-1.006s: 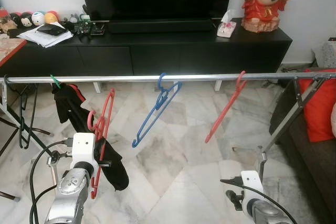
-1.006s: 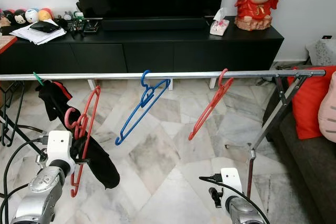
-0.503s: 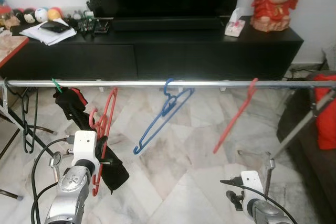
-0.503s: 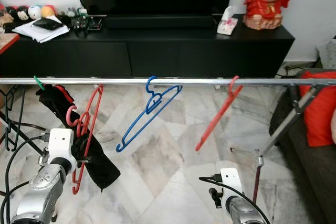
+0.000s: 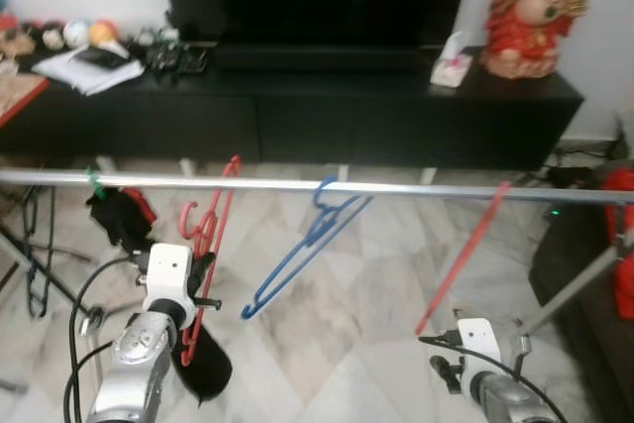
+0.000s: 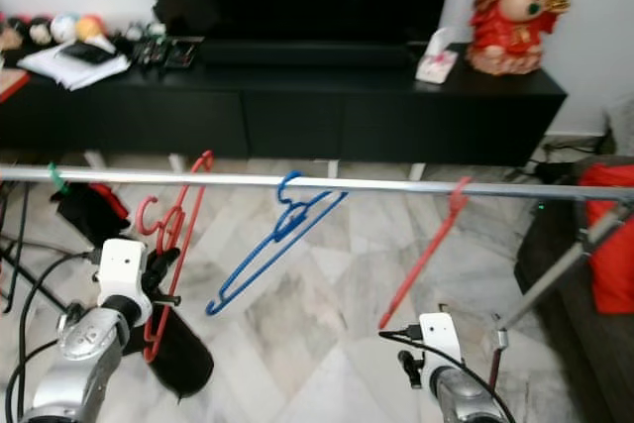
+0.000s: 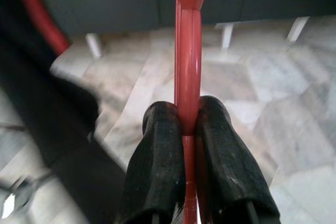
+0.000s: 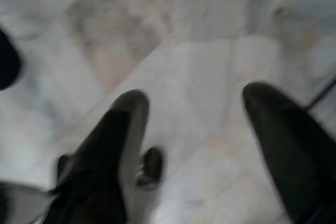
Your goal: Hang hanger
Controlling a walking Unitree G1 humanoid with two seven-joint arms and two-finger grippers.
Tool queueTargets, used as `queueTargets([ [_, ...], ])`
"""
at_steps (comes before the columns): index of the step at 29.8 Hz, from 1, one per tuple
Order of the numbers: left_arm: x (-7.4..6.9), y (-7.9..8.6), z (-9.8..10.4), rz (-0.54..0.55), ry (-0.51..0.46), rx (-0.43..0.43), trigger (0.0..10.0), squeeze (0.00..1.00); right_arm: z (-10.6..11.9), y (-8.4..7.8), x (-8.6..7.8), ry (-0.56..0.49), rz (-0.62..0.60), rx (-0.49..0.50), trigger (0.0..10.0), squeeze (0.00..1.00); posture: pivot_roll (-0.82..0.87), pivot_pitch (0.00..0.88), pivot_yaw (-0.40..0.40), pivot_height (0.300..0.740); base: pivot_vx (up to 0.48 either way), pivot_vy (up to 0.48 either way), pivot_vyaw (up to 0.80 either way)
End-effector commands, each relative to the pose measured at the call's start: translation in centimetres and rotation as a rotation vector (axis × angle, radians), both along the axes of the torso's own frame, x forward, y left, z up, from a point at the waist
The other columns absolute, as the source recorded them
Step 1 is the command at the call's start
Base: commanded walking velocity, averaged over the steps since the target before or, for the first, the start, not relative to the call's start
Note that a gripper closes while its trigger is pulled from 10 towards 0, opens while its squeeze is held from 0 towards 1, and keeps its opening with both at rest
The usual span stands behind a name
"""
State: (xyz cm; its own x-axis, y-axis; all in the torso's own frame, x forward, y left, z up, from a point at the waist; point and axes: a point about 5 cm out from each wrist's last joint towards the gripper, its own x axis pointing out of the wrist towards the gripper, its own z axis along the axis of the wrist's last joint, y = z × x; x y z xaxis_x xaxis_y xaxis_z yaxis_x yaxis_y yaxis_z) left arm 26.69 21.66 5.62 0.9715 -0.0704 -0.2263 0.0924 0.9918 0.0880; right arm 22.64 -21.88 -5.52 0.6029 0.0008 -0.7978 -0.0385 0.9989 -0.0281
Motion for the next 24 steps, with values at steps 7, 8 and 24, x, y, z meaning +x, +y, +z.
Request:
queueTargets([
  [7,0.5,-1.4,1.9,-0.117,-0.061,-0.051,10.0,0.0,0.0,-0.6,-0.2,0.009,0.001,-0.017,10.0,0.0,-0.07,0.002,0.032,0.74,0.0,0.0,0.0],
  [8,0.7,-1.5,2.0,-0.117,-0.069,-0.057,10.0,0.0,0.0,-0.6,-0.2,0.009,0.001,-0.016,10.0,0.0,-0.07,0.002,0.032,0.74,0.0,0.0,0.0],
  [24,4.6,-0.2,2.0,0.017,-0.019,-0.077,10.0,0.0,-0.1,-0.3,-0.3,0.005,-0.022,-0.008,10.0,0.0,-0.1,0.003,0.059,0.74,0.0,0.0,0.0],
])
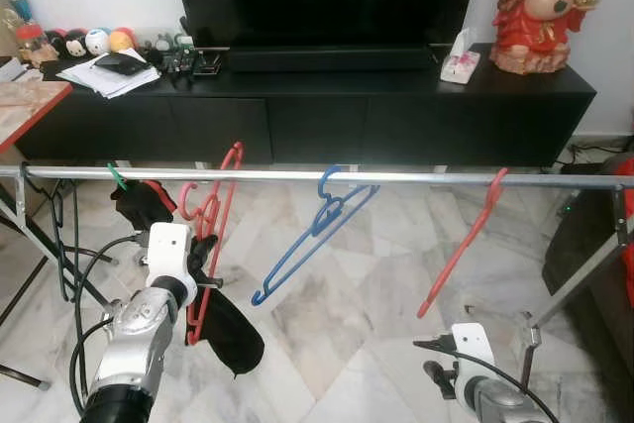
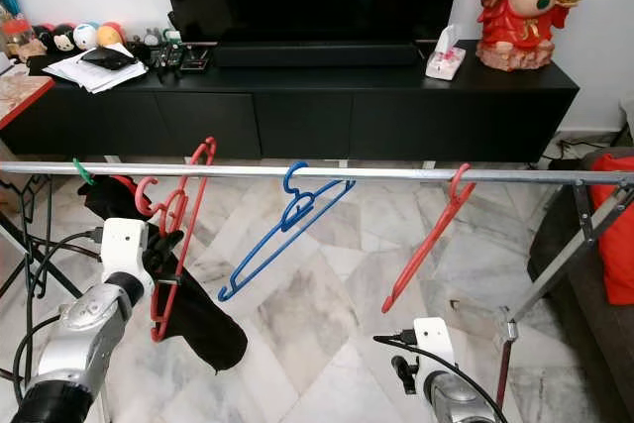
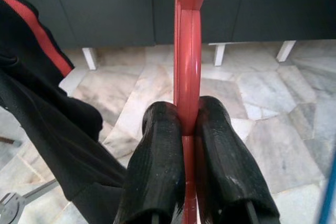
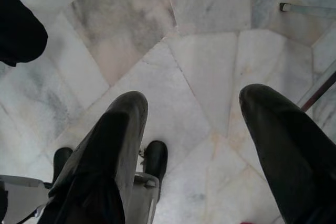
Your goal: Hang hanger
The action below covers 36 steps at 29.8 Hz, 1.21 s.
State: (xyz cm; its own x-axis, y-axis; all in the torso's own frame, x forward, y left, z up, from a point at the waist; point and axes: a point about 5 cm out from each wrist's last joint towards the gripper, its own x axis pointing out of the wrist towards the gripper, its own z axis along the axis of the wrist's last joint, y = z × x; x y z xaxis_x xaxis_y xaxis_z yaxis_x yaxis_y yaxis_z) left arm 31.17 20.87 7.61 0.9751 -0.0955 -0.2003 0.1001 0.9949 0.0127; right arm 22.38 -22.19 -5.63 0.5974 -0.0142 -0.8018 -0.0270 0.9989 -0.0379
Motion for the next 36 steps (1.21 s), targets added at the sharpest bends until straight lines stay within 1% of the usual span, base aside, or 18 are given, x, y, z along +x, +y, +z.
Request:
queueTargets([
  [1,0.1,0.6,0.0,0.028,0.004,-0.001,10.0,0.0,0.0,0.0,0.0,-0.002,-0.011,0.001,10.0,0.0,-0.1,0.003,0.059,0.74,0.0,0.0,0.0],
  [6,0.0,0.9,-0.8,0.042,0.027,-0.006,10.0,0.0,0.0,-0.1,0.0,0.001,-0.009,-0.003,10.0,0.0,-0.09,0.007,0.056,0.74,0.0,0.0,0.0],
  [14,0.4,0.8,-0.6,0.041,0.001,-0.011,10.0,0.0,0.0,-0.1,0.0,-0.006,-0.013,-0.002,10.0,0.0,-0.1,0.009,0.061,0.74,0.0,0.0,0.0],
  [16,0.0,0.8,-0.7,0.024,-0.017,0.051,10.0,0.0,0.0,0.0,0.0,-0.006,-0.013,0.0,10.0,0.0,-0.1,0.007,0.064,0.74,0.0,0.0,0.0],
  [17,0.0,0.8,-0.7,0.024,-0.017,0.051,10.0,0.0,0.0,0.0,0.0,-0.006,-0.013,0.0,10.0,0.0,-0.1,0.007,0.064,0.74,0.0,0.0,0.0],
  [18,-0.1,0.8,-0.7,0.018,-0.023,0.068,10.0,0.0,0.0,0.0,-0.1,-0.007,-0.014,0.0,10.0,0.0,-0.1,0.007,0.064,0.74,0.0,0.0,0.0],
  [21,-0.6,0.8,-0.9,0.021,-0.038,0.065,10.0,0.0,0.0,0.0,-0.1,-0.007,-0.012,0.001,10.0,0.0,-0.1,0.007,0.064,0.74,0.0,0.0,0.0],
  [23,-2.6,0.9,-0.9,0.032,-0.099,0.079,10.0,0.0,0.0,0.0,-0.1,-0.006,-0.014,0.0,10.0,0.0,-0.08,0.006,0.055,0.74,0.0,0.0,0.0],
  [24,-2.6,0.9,-0.9,0.032,-0.099,0.079,10.0,0.0,0.0,0.0,-0.1,-0.006,-0.014,0.0,10.0,0.0,-0.08,0.006,0.055,0.74,0.0,0.0,0.0],
  [26,-4.4,1.0,-1.3,0.037,-0.117,0.103,10.0,0.0,0.0,-0.1,-0.1,-0.007,-0.011,-0.002,10.0,0.0,-0.08,0.004,0.052,0.74,0.0,0.0,0.0],
  [29,-4.6,1.1,-1.5,0.047,-0.11,0.108,10.0,0.0,0.0,-0.1,0.0,-0.007,-0.009,-0.002,10.0,0.0,-0.08,0.004,0.052,0.74,0.0,0.0,0.0],
  [31,-4.9,1.6,-1.9,0.087,-0.105,0.105,10.0,0.0,0.0,-0.1,0.0,-0.008,-0.006,-0.001,10.0,0.0,-0.08,0.0,0.048,0.74,0.0,0.0,0.0],
  [36,-4.6,1.5,-1.7,0.097,-0.112,0.102,10.0,0.0,0.0,-0.1,0.0,-0.005,-0.002,-0.002,10.0,0.0,-0.08,0.0,0.047,0.74,0.0,-0.305,0.0],
])
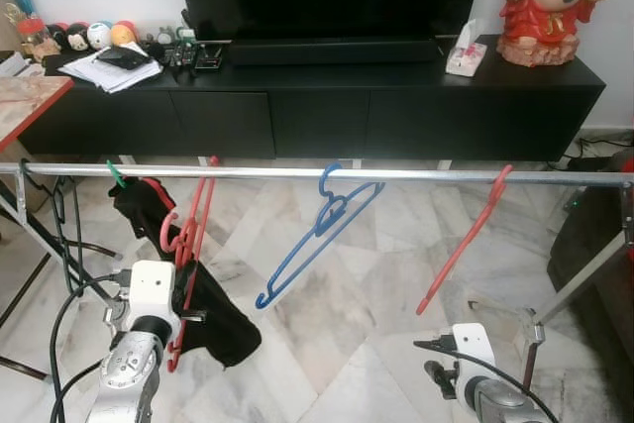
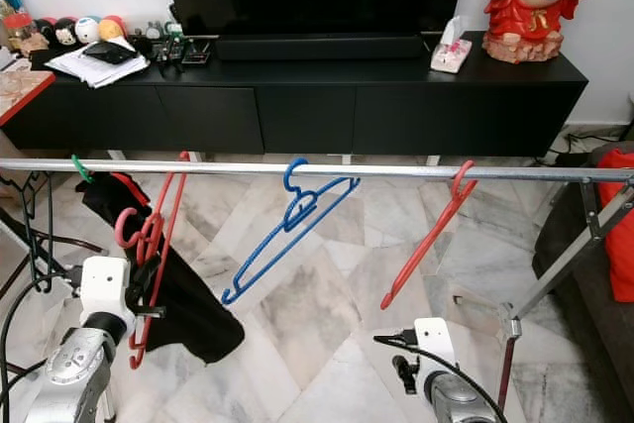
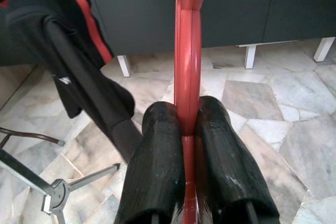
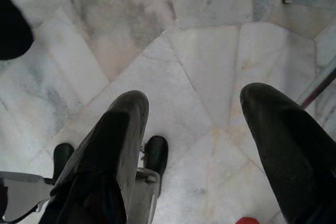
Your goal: Hang hanger
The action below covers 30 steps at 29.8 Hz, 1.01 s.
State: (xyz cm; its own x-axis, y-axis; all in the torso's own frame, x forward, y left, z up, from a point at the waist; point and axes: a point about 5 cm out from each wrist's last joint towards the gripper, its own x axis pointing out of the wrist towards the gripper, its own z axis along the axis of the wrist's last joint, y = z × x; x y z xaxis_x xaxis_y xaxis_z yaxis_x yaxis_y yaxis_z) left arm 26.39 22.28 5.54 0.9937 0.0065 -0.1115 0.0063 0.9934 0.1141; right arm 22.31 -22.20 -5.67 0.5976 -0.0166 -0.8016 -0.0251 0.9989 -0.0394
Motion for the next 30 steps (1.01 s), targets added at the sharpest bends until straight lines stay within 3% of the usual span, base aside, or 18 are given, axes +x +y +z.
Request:
queueTargets([
  [1,0.26,0.03,0.44,0.008,-0.018,0.006,10.0,0.0,0.05,-0.07,0.04,-0.005,-0.001,0.0,10.0,0.0,-0.08,0.0,0.047,0.74,0.0,-0.304,0.0],
  [10,0.21,-0.13,0.5,0.016,-0.019,0.004,10.0,0.0,0.02,-0.1,-0.03,-0.004,0.002,0.0,10.0,0.0,-0.09,0.0,0.047,0.74,0.0,-0.303,0.0],
  [30,-0.17,0.15,0.17,0.034,-0.003,-0.025,10.0,0.0,0.06,-0.22,-0.01,0.0,0.012,-0.003,10.0,0.0,-0.08,0.0,0.032,0.74,0.0,0.0,0.0],
])
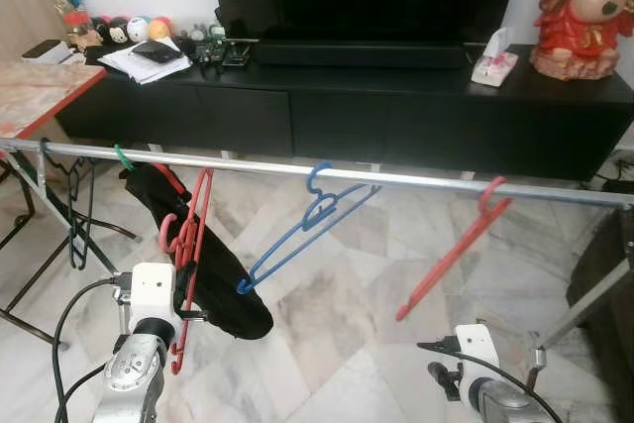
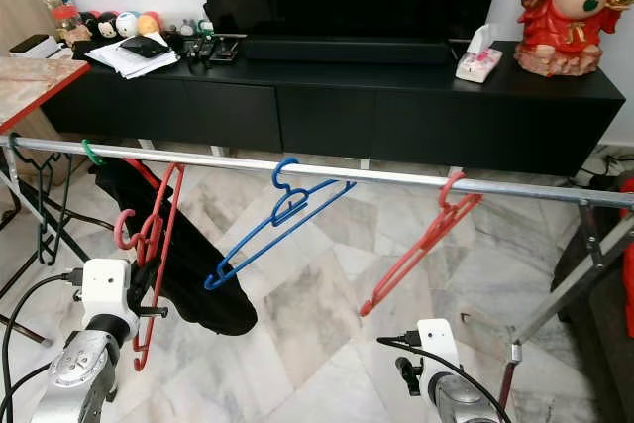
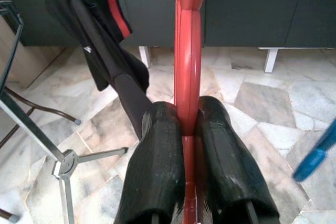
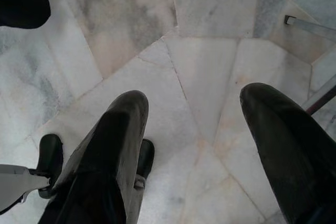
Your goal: Hang hanger
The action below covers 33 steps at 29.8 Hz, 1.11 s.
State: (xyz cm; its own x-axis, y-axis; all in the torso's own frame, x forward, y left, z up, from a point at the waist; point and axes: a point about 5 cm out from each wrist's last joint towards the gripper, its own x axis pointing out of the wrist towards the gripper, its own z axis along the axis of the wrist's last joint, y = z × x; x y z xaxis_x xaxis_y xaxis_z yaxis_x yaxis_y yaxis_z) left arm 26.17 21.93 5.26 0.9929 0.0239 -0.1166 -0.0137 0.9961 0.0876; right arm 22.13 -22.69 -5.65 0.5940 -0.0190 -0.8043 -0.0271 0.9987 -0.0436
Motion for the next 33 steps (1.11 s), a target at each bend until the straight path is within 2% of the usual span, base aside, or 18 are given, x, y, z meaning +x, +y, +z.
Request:
queueTargets([
  [1,0.07,0.5,0.46,0.012,-0.007,0.001,10.0,0.0,0.05,0.26,0.17,-0.004,0.011,0.001,10.0,0.0,-0.08,0.0,0.032,0.74,0.0,0.0,0.0],
  [8,0.15,0.49,0.48,0.005,-0.004,0.001,10.0,0.0,0.05,0.24,0.18,-0.005,0.002,0.001,10.0,0.0,-0.08,0.0,0.029,0.74,0.105,0.0,0.0],
  [13,0.1,0.44,0.48,0.001,-0.003,-0.001,10.0,0.0,0.06,0.23,0.2,-0.004,-0.001,0.004,10.0,0.0,-0.08,0.0,0.027,0.74,0.256,0.0,-0.64],
  [33,-0.1,0.28,0.57,-0.017,0.0,0.009,10.0,0.0,0.09,0.24,0.23,-0.006,0.004,0.003,10.0,0.0,-0.07,0.0,0.025,0.74,0.263,0.0,0.0],
])
